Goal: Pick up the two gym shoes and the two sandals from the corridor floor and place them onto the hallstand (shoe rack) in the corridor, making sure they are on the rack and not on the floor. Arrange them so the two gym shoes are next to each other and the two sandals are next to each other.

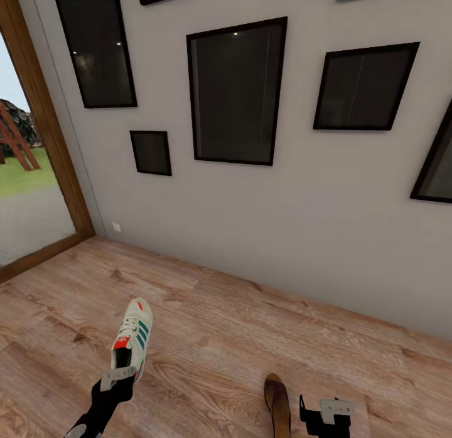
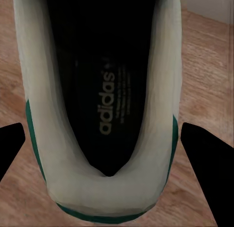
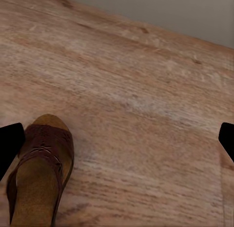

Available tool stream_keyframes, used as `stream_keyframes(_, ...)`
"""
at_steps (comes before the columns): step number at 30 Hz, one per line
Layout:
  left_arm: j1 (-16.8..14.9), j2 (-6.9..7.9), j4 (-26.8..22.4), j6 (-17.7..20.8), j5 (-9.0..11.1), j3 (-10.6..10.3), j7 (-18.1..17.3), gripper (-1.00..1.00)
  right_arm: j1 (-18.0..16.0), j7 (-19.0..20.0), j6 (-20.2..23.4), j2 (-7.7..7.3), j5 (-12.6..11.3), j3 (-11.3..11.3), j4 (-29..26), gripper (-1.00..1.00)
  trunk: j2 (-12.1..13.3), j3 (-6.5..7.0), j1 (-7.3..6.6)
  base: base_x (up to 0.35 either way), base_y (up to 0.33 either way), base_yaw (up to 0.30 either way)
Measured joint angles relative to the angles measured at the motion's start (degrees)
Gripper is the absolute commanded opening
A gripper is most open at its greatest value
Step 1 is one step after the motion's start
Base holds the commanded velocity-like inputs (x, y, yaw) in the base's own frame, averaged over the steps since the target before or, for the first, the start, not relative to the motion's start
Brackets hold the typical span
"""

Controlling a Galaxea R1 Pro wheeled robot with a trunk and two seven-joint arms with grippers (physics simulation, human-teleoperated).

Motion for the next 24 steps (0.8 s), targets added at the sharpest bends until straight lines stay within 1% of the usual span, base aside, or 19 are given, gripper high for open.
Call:
stream_keyframes(2,-1.4,-0.12,-0.19,2.24,0.01,-0.05,-0.11,-1.0,0.0,0.16,0.98,0.14,0.0,0.02,-0.21,1.0,0.0,0.0,0.0,0.0,0.0,0.0)
stream_keyframes(3,-2.89,-0.21,-0.3,4.22,0.02,-0.12,-0.21,-1.0,0.0,0.7,2.48,0.23,-0.03,0.03,-0.54,1.0,0.0,0.01,0.0,0.0,0.0,0.0)
stream_keyframes(6,-5.49,-0.32,-0.46,6.85,0.05,-0.1,-0.34,-1.0,0.0,2.39,5.52,0.3,-0.05,0.02,-1.38,1.0,0.0,0.0,0.0,0.0,0.0,0.0)
stream_keyframes(7,-7.13,-0.43,-0.5,8.24,0.06,-0.24,-0.4,-1.0,0.0,3.81,7.59,0.3,-0.06,0.0,-2.09,1.0,0.0,0.0,0.0,0.0,0.0,0.0)
stream_keyframes(10,-9.5,-0.8,-0.52,10.07,-0.1,-0.97,-0.46,-1.0,0.0,5.89,10.39,0.28,-0.11,-0.08,-3.18,1.0,0.0,0.0,0.0,0.0,0.0,0.0)
stream_keyframes(11,-10.66,-1.05,-0.56,11.16,-0.37,-2.11,-0.38,-1.0,0.0,6.83,11.71,0.26,-0.12,-0.12,-3.73,1.0,0.0,0.01,0.0,0.0,0.0,0.0)
stream_keyframes(12,-11.16,-1.17,-0.55,11.7,-0.62,-2.74,-0.28,-1.0,0.0,7.19,12.22,0.25,-0.13,-0.14,-3.93,1.0,0.0,0.0,0.0,0.0,0.0,0.0)
stream_keyframes(14,-11.85,-1.45,-0.59,12.59,-1.08,-4.29,-0.09,-1.0,0.0,7.69,12.92,0.24,-0.14,-0.19,-4.2,1.0,0.0,0.0,0.0,0.0,0.0,0.0)
stream_keyframes(15,-12.28,-1.72,-0.65,13.21,-1.45,-5.91,0.01,-1.0,0.0,8.03,13.35,0.23,-0.15,-0.18,-4.34,1.0,0.0,0.0,0.0,0.0,0.0,0.0)
stream_keyframes(17,-12.57,-1.89,-0.76,13.63,-1.73,-7.22,0.11,-1.0,0.0,8.25,13.65,0.22,-0.15,-0.15,-4.42,1.0,0.0,0.0,0.0,0.0,0.0,0.0)
stream_keyframes(20,-12.81,-2.07,-1.11,14.02,-1.97,-9.02,0.18,-1.0,0.0,8.48,13.95,0.22,-0.16,-0.13,-4.5,1.0,0.0,0.0,0.0,0.0,0.0,0.0)
stream_keyframes(24,-12.93,-2.22,-1.32,14.18,-2.01,-9.88,-0.11,-1.0,0.0,8.52,14.09,0.16,-0.1,-0.16,-4.53,1.0,0.0,0.0,0.0,0.002,0.0,0.0)
